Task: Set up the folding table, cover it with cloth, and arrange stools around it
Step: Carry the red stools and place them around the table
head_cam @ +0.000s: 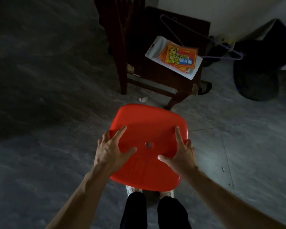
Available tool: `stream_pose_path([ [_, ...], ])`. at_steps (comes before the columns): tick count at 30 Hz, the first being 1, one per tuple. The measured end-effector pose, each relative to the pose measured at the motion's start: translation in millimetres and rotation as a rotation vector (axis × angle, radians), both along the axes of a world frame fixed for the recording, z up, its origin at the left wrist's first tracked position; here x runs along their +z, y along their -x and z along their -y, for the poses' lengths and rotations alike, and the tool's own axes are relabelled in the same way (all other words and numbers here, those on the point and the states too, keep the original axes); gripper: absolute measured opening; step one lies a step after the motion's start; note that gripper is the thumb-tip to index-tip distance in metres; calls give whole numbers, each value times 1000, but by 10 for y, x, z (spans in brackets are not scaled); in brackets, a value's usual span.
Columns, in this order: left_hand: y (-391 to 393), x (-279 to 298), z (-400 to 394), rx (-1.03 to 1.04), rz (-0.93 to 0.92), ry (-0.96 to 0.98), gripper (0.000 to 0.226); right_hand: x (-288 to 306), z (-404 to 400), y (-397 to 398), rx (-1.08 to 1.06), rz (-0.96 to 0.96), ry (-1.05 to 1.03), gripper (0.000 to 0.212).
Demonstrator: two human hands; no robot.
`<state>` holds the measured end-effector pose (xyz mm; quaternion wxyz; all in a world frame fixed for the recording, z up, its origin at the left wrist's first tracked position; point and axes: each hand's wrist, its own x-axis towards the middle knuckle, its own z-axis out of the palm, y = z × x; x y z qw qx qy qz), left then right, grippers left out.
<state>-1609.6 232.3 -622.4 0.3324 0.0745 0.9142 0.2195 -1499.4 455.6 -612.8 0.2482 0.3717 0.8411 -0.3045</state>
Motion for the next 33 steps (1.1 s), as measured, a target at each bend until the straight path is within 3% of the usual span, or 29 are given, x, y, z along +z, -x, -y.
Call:
stream_pose_path([
  [13,-393,1808,292,289,-196,26,94,1698,45,332,281,-155,7,130],
  [25,-1564,3993,699,626,-383,160,86,3777,432,153,752,-348,33,122],
  [33,-2749,4698,1311,928,-459,213,95,4592,1297,-241,1088,-451,43,120],
])
